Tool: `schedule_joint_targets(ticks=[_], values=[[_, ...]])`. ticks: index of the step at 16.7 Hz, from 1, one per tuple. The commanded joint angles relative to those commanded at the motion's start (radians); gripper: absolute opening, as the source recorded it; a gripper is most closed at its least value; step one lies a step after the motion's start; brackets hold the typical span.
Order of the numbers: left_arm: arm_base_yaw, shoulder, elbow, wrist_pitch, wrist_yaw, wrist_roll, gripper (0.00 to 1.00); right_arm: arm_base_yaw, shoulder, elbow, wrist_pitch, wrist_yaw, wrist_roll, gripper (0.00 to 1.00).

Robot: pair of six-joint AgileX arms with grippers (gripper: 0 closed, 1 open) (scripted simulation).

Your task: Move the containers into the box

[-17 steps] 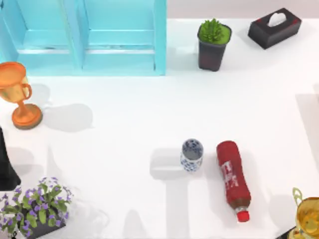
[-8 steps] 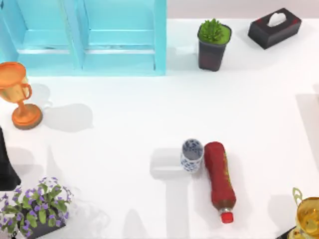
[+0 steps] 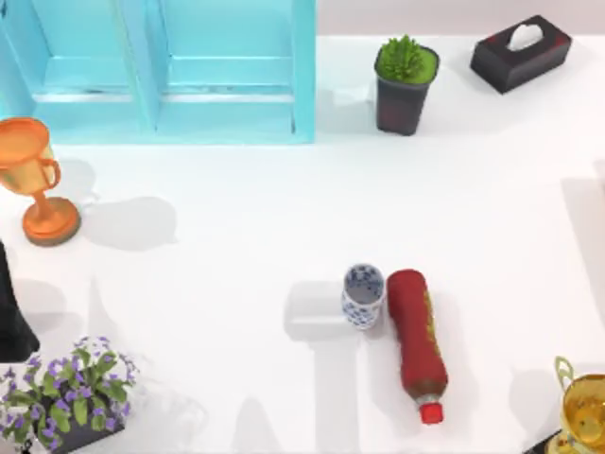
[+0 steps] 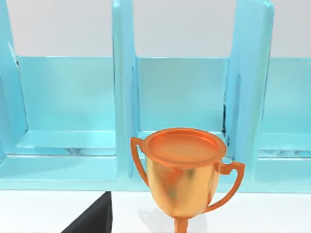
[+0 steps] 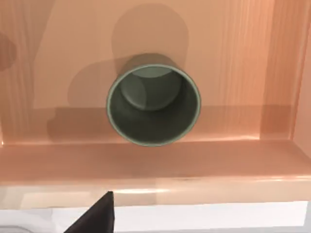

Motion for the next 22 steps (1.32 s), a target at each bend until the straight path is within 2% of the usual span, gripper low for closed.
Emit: schedule_joint_targets(ticks=[3,8,12,16,22], values=[[0.000,0.000,0.000,0.000,0.000,0.000,1.00,0.003,-0.005,0.062,-0.065,-0.004,0.002,1.00],[0.000,0.000,0.000,0.000,0.000,0.000,1.00,0.006,-0.003,0.061,-0.064,-0.004,0.003,1.00],[0.000,0.000,0.000,0.000,0.000,0.000,1.00,0.107,0.052,0.114,-0.062,0.000,0.101,1.00],[0.000,0.000,0.000,0.000,0.000,0.000,1.00,0.356,0.172,0.212,-0.053,0.003,0.364,1.00],[0.000,0.000,0.000,0.000,0.000,0.000,1.00,0.885,0.388,0.345,-0.027,-0.001,0.898,1.00]])
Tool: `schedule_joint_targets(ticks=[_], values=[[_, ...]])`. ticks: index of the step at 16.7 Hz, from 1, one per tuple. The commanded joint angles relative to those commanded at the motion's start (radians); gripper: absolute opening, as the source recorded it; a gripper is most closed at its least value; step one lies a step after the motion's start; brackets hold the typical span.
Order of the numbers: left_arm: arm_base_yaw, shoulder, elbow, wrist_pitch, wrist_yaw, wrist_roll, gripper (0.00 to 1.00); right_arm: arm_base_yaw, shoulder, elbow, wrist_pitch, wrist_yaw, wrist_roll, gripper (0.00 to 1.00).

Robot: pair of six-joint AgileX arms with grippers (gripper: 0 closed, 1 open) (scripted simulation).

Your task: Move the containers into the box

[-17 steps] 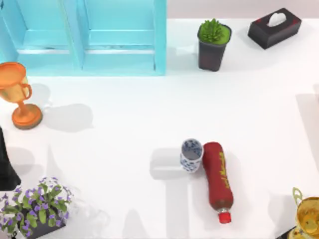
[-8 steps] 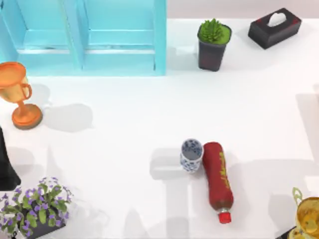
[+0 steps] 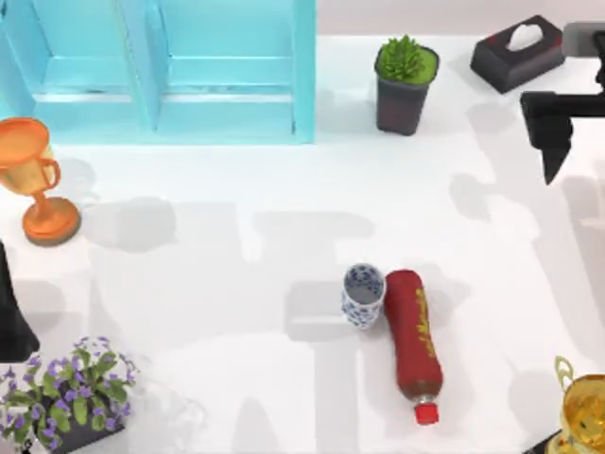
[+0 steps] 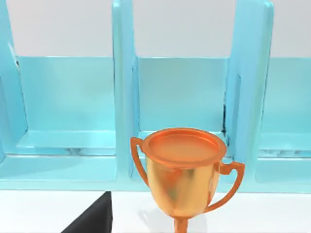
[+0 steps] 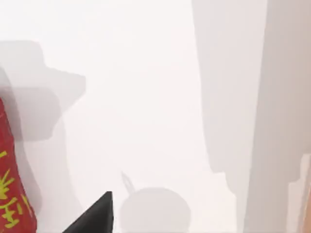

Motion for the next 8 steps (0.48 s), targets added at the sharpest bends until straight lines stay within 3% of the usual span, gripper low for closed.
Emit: schedule_joint_targets(ticks=[4,8], values=[[0.000,0.000,0.000,0.000,0.000,0.000,1.00,0.305,0.112,0.052,0.029,-0.004,0.298,1.00],[0.000,0.000,0.000,0.000,0.000,0.000,1.00,0.453,0.157,0.088,0.064,-0.005,0.445,1.00]])
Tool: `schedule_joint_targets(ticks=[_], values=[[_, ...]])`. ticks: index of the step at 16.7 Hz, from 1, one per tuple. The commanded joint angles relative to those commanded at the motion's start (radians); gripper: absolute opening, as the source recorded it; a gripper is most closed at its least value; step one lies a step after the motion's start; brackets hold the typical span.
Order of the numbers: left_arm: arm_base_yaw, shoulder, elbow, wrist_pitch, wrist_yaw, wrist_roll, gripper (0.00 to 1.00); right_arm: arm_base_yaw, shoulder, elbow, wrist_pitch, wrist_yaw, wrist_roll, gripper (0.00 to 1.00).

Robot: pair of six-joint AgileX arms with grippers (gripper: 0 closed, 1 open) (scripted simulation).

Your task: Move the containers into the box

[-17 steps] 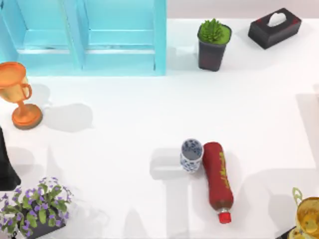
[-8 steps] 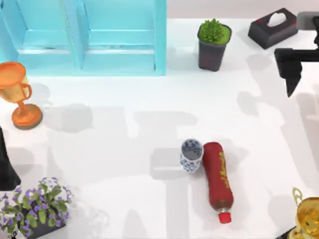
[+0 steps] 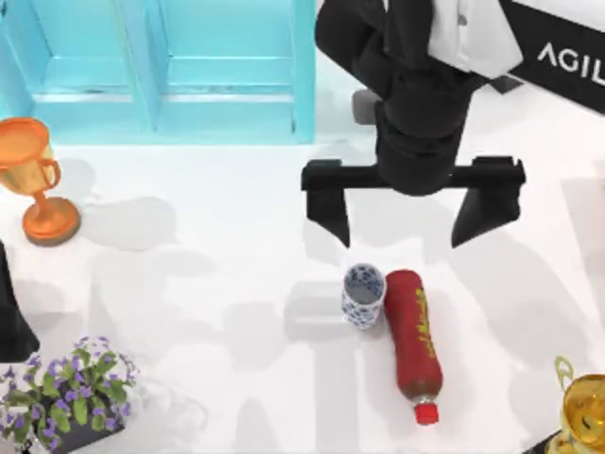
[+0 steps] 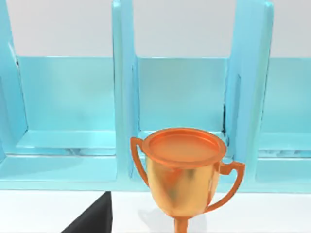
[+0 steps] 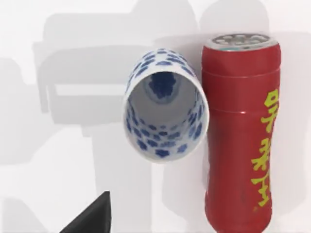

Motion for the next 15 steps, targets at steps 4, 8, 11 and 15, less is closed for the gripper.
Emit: schedule_joint_targets(ticks=[4,8,11,15], values=[[0.000,0.000,0.000,0.000,0.000,0.000,1.00,0.012,0.002,0.004,0.005,0.000,0.012,1.00],[0.000,0.000,0.000,0.000,0.000,0.000,1.00,0.011,0.005,-0.035,0.040,0.000,0.010,1.00],[0.000,0.000,0.000,0.000,0.000,0.000,1.00,0.011,0.023,-0.126,0.156,0.000,0.011,1.00],[0.000,0.000,0.000,0.000,0.000,0.000,1.00,0.014,0.056,-0.262,0.330,0.001,0.015,1.00]])
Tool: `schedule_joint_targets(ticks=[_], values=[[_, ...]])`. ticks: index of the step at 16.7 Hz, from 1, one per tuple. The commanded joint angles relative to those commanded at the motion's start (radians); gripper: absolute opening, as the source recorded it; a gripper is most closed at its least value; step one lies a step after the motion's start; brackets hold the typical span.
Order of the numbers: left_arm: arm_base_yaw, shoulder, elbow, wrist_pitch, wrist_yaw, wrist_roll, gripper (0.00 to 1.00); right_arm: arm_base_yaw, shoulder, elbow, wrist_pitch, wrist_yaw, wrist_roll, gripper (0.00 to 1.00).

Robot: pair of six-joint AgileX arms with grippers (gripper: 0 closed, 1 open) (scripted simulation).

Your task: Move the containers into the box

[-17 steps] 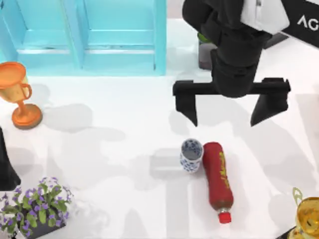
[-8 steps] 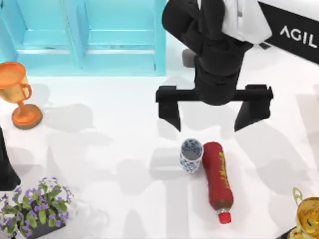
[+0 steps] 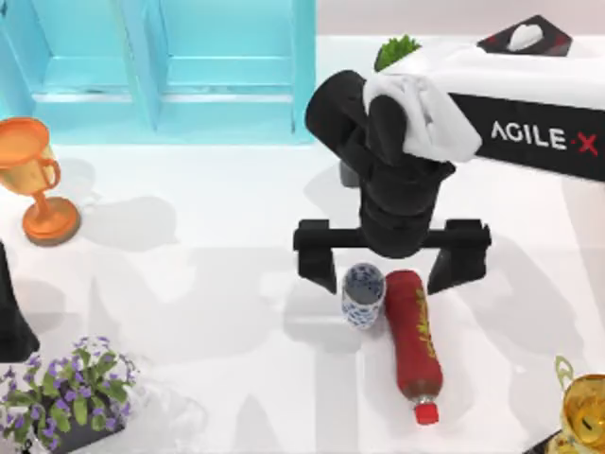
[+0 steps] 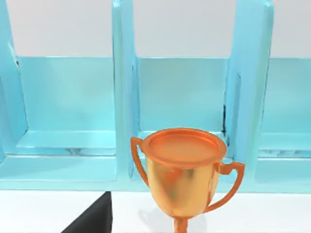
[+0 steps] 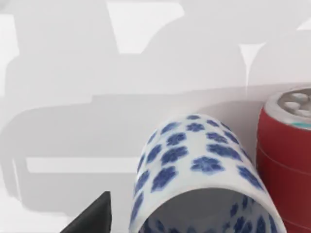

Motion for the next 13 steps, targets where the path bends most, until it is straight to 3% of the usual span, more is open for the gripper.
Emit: schedule_joint_targets(ticks=[6,13], values=[[0.000,0.000,0.000,0.000,0.000,0.000,1.00,0.001,0.010,-0.039,0.042,0.000,0.001,1.00],[0.000,0.000,0.000,0.000,0.000,0.000,1.00,0.001,0.010,-0.039,0.042,0.000,0.001,0.47]])
